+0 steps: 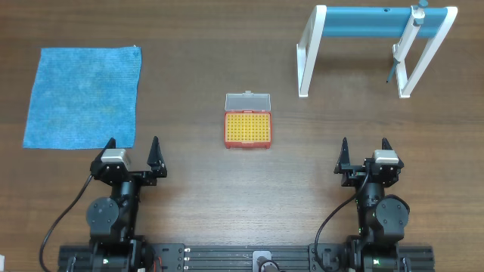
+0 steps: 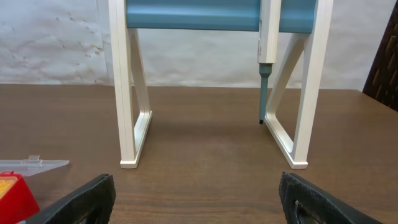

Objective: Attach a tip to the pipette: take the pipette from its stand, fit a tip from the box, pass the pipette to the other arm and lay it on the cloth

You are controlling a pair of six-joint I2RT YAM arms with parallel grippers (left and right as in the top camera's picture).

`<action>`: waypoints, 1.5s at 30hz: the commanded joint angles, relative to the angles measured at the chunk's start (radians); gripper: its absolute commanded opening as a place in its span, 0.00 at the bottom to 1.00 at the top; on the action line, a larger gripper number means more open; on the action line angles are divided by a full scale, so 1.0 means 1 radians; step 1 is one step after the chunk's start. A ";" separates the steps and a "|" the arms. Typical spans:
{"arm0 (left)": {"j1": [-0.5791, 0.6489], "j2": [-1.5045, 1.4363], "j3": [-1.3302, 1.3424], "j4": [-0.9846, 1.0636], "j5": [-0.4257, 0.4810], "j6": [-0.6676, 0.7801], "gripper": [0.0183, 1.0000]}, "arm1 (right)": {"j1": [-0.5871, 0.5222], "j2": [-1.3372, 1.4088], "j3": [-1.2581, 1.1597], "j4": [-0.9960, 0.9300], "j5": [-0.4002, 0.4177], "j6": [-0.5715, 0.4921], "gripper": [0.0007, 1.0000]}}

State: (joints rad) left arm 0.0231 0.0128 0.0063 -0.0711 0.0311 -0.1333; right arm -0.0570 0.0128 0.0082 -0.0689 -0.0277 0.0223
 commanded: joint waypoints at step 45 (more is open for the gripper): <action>0.002 -0.009 -0.001 -0.008 0.023 -0.009 1.00 | -0.406 1.448 0.869 0.271 -0.456 -0.132 0.87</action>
State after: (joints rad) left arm 0.0231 0.0082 0.0074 -0.0731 0.0349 -0.1364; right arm -0.4702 1.4014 0.8711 0.1371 -0.4389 -0.1673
